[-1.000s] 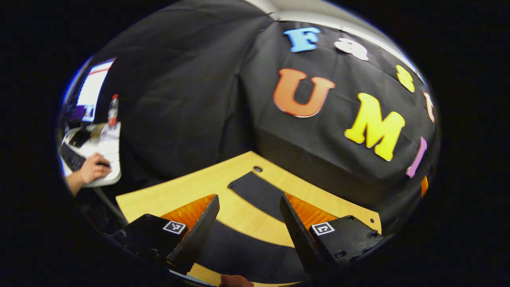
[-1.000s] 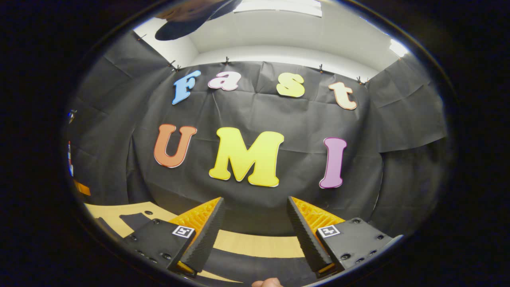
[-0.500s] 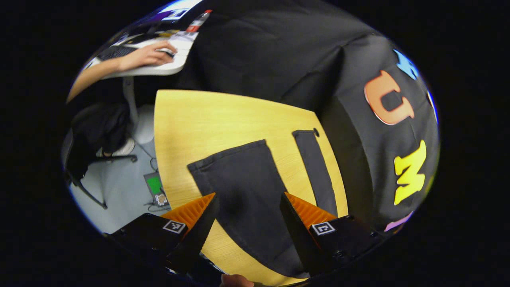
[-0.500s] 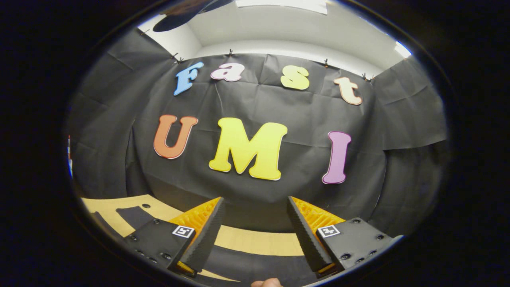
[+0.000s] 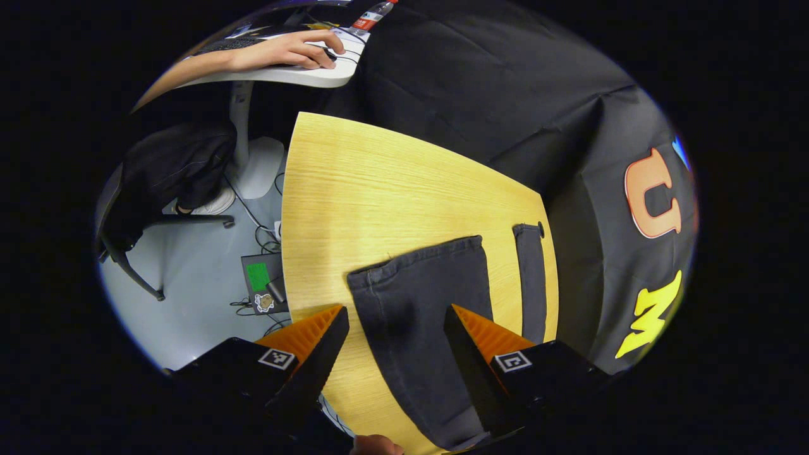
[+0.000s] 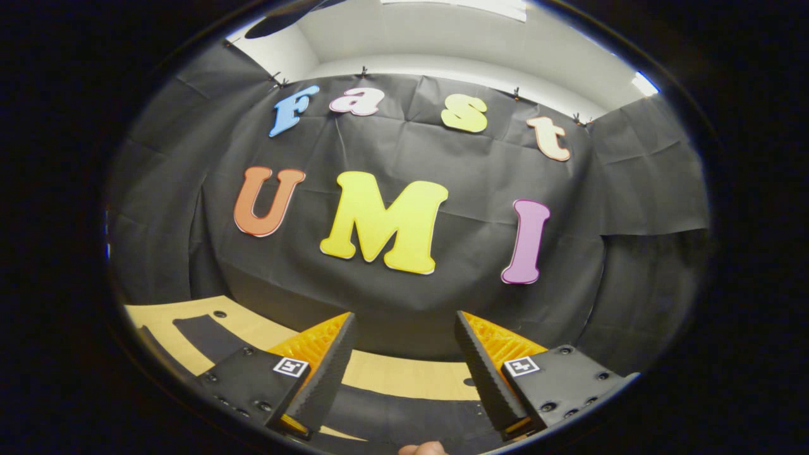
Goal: Grasp the waist and the cuffs of the jeans and fold them to make the two legs overlap; first hold the waist and fold one-third of the jeans toward the cuffs, then hold the cuffs and fold the remaining one-third in the same direction to finish folding.
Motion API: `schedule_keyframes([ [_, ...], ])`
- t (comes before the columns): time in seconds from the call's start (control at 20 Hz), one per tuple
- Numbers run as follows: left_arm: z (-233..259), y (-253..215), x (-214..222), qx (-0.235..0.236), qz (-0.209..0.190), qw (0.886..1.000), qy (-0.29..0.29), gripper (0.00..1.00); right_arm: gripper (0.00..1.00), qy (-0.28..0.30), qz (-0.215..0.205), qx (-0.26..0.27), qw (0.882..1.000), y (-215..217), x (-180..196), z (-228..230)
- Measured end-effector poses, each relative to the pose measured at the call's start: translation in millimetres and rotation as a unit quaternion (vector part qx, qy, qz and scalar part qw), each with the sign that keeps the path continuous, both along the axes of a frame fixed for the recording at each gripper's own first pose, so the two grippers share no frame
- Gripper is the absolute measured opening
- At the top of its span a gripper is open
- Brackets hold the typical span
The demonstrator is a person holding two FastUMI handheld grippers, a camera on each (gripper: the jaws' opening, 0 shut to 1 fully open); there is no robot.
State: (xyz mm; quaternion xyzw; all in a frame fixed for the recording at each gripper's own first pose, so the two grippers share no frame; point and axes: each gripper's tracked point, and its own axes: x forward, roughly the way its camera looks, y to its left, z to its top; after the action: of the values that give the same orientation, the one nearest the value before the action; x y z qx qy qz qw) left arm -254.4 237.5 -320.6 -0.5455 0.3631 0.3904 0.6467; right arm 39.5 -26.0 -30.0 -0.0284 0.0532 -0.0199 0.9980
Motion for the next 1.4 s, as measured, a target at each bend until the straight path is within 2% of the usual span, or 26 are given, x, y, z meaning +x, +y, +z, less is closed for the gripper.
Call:
schedule_keyframes([
  [0.15, -4, 4, 10, 0.011, -0.022, 1.000, -0.007, 0.96, 0.94, 0.006, -0.005, 0.000, 1.000, -2, 0, -3],
  [0.2, -5, 5, 14, 0.016, -0.029, 0.999, -0.010, 1.00, 0.94, 0.007, -0.008, 0.001, 1.000, -4, 0, -5],
  [0.25, -7, 5, 20, 0.022, -0.035, 0.999, -0.014, 0.96, 0.94, 0.008, -0.010, 0.001, 1.000, -6, 0, -4],
  [0.35, -9, 5, 22, 0.026, -0.048, 0.998, -0.015, 0.95, 0.94, 0.008, -0.015, 0.000, 1.000, -8, 1, -4],
  [0.4, -11, 5, 20, 0.024, -0.056, 0.998, -0.009, 1.00, 0.94, 0.008, -0.016, -0.001, 1.000, -9, 1, -5],
  [0.45, -13, 5, 18, 0.022, -0.059, 0.998, -0.003, 0.93, 0.96, 0.007, -0.018, -0.002, 1.000, -11, 1, -4],
  [0.55, -20, 8, 15, 0.006, -0.045, 0.999, 0.003, 0.72, 0.96, 0.009, -0.020, -0.002, 1.000, -13, 2, -5],
  [0.6, -22, 6, 16, -0.010, -0.034, 0.999, 0.001, 0.58, 0.95, 0.009, -0.021, -0.003, 1.000, -14, 1, -5],
  [0.65, -23, 5, 20, -0.023, -0.024, 0.999, -0.007, 0.36, 0.95, 0.009, -0.022, -0.003, 1.000, -15, 2, -5],
  [0.8, -28, 7, 22, -0.028, -0.013, 0.999, -0.023, 0.07, 0.96, 0.012, -0.029, -0.001, 1.000, -23, 1, -8],
  [1.05, -25, 7, 25, -0.014, -0.028, 0.999, -0.015, 0.03, 0.94, 0.016, -0.047, 0.005, 0.999, -46, 1, -9],
  [1.4, 11, 3, 56, 0.045, -0.072, 0.996, -0.035, 0.03, 0.96, 0.010, -0.070, 0.004, 0.997, -96, -13, -7],
])
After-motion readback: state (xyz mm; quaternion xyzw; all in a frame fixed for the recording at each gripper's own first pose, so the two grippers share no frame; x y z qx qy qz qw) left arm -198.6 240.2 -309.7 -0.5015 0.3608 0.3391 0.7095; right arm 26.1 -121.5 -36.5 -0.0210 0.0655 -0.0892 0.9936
